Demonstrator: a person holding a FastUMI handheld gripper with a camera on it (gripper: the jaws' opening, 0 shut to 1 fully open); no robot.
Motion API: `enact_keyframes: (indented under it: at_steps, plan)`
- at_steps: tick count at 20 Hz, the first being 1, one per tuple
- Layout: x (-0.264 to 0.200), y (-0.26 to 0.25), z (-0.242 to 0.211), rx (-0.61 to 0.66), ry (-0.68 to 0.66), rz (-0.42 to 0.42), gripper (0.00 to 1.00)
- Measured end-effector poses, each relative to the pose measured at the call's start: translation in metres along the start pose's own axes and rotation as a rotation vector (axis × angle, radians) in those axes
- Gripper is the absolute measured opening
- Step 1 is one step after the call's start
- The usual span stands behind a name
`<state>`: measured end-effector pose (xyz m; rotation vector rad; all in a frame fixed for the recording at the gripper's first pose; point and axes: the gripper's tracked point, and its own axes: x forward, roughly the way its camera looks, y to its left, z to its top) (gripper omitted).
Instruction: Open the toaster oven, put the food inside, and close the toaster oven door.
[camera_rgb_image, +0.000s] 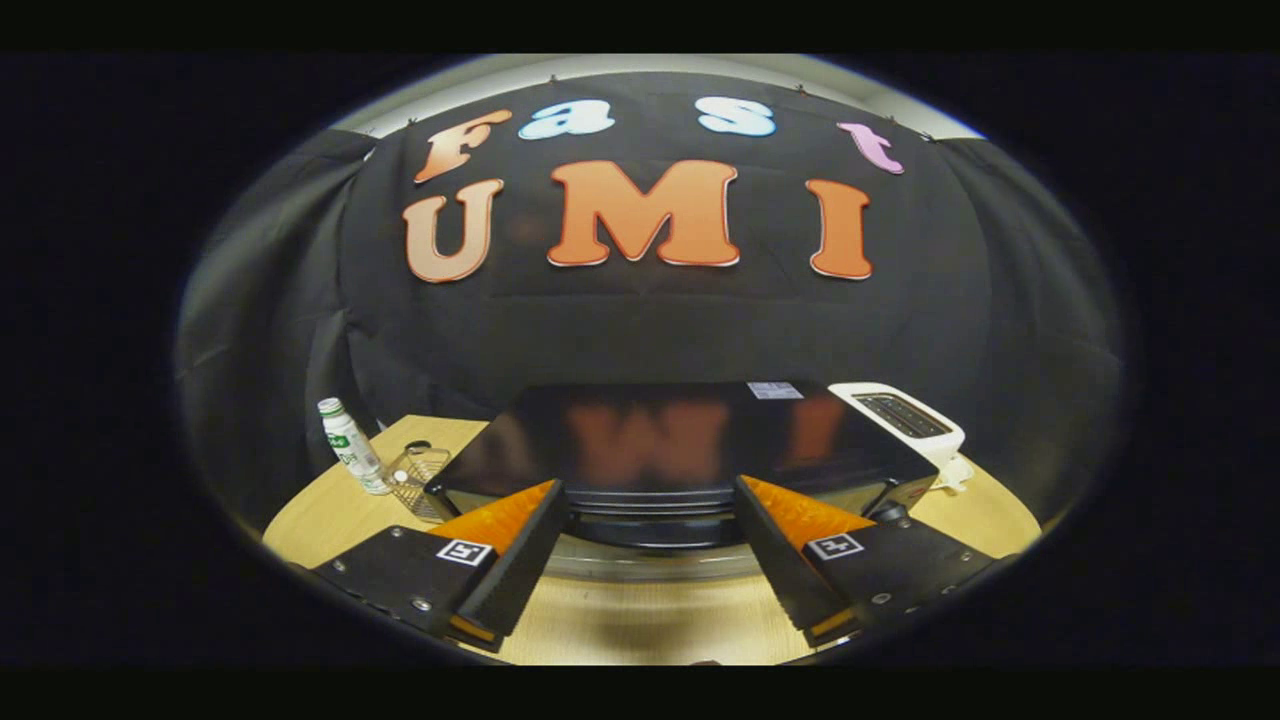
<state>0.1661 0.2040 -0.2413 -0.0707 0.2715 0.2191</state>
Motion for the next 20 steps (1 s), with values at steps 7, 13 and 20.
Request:
enact_keyframes:
  at_steps: [7, 13, 20]
  plan:
    - [-0.041, -0.005, 0.017, 0.032, -0.032, 0.031, 0.99]
    - [-0.08, -0.044, 0.03, 0.017, -0.047, -0.011, 0.99]
    - [-0.122, -0.101, 0.077, 0.03, -0.068, -0.064, 0.99]
